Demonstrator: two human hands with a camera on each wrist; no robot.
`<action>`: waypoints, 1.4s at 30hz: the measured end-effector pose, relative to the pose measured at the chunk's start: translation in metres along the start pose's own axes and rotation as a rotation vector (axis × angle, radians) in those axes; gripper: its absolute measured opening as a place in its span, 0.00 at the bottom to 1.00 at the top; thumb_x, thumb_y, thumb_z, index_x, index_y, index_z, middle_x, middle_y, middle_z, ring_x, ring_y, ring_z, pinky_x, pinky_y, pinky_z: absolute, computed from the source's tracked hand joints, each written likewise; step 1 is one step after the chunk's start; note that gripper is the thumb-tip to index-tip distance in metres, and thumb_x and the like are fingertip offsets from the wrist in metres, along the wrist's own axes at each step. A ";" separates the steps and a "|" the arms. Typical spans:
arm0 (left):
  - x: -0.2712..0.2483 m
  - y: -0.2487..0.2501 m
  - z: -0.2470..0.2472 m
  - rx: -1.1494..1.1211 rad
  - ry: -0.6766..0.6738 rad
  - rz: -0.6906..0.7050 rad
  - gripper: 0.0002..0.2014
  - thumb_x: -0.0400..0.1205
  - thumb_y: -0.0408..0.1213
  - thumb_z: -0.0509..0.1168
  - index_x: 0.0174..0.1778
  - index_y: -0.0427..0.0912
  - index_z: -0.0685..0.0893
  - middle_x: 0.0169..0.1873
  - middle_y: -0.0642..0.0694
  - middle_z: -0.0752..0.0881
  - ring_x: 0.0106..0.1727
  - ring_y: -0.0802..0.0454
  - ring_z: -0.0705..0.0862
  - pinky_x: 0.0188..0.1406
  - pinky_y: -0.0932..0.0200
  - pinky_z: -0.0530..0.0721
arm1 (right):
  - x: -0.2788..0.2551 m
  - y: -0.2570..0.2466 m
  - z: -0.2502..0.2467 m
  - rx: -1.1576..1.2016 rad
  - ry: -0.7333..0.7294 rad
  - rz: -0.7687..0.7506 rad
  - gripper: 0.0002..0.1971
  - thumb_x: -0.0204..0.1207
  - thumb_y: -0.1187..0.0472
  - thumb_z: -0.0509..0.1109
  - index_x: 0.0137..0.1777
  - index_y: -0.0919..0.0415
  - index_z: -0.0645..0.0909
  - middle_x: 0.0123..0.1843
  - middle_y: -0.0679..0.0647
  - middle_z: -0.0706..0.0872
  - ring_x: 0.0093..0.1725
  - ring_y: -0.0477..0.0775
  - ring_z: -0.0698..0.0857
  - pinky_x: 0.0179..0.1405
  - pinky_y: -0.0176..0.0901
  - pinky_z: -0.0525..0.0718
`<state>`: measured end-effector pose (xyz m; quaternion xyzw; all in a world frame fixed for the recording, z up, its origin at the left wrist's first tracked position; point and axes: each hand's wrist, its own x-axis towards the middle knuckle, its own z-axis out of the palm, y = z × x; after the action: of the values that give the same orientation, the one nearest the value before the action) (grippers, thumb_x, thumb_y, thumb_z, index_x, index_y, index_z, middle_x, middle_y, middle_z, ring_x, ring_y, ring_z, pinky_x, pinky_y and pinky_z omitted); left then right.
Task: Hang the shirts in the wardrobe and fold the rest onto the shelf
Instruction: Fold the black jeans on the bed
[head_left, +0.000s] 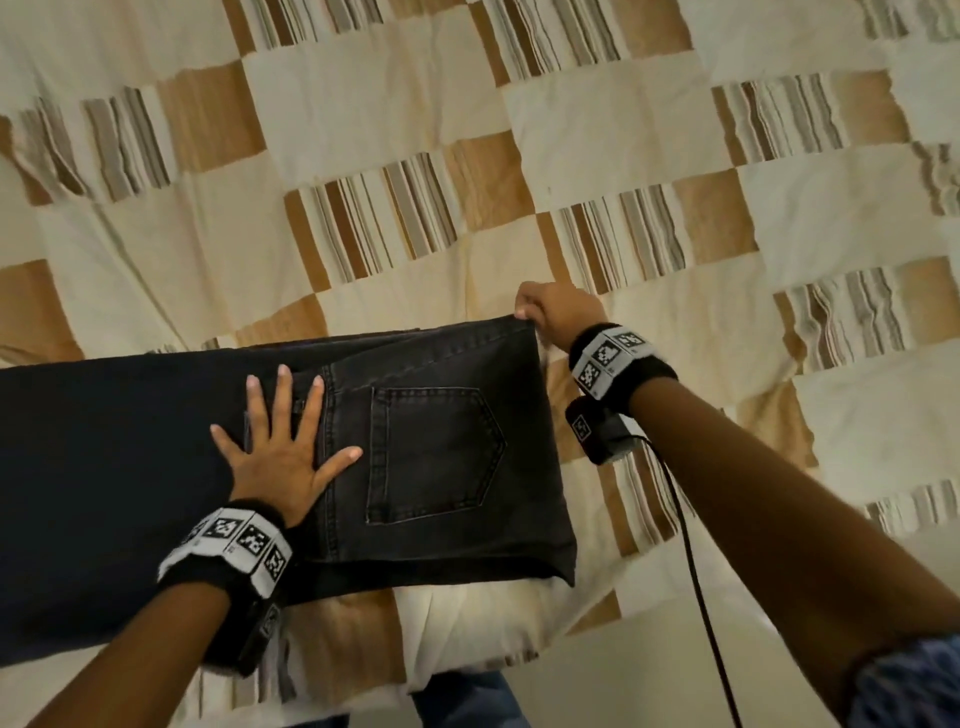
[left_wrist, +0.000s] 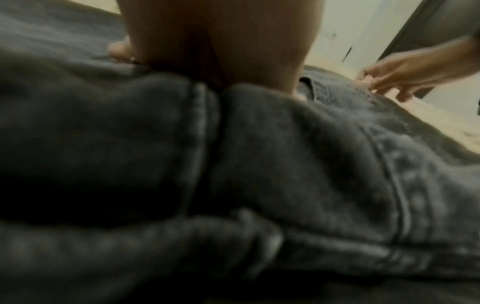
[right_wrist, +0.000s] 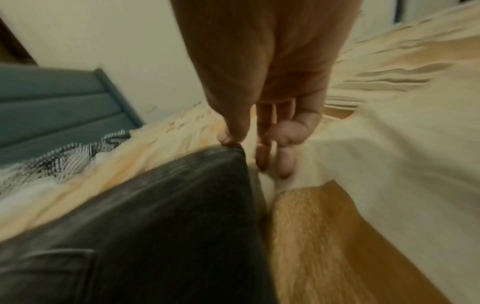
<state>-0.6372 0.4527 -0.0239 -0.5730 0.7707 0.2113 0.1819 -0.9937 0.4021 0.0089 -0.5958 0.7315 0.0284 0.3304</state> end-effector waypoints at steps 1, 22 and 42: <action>0.000 0.002 0.000 0.001 0.003 -0.001 0.49 0.64 0.79 0.23 0.79 0.54 0.35 0.79 0.51 0.29 0.77 0.48 0.21 0.67 0.17 0.43 | -0.012 -0.001 0.003 0.103 0.041 0.044 0.10 0.83 0.56 0.60 0.57 0.60 0.75 0.48 0.57 0.82 0.48 0.59 0.82 0.46 0.47 0.75; 0.097 0.199 -0.080 -0.217 -0.013 0.227 0.24 0.85 0.55 0.52 0.75 0.51 0.69 0.67 0.41 0.80 0.68 0.35 0.75 0.73 0.34 0.60 | -0.265 0.002 0.179 0.010 0.359 0.315 0.18 0.74 0.44 0.56 0.32 0.54 0.77 0.22 0.48 0.80 0.18 0.50 0.79 0.17 0.35 0.58; 0.027 0.182 -0.045 -0.162 0.340 0.379 0.20 0.86 0.40 0.55 0.75 0.47 0.69 0.71 0.45 0.73 0.75 0.42 0.66 0.75 0.27 0.45 | -0.279 0.006 0.152 -0.039 0.445 0.157 0.26 0.79 0.38 0.50 0.44 0.58 0.81 0.37 0.53 0.82 0.33 0.54 0.81 0.28 0.44 0.78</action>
<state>-0.8215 0.4534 0.0215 -0.4585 0.8642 0.2034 -0.0394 -0.9103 0.7079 0.0329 -0.5348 0.8298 -0.0638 0.1462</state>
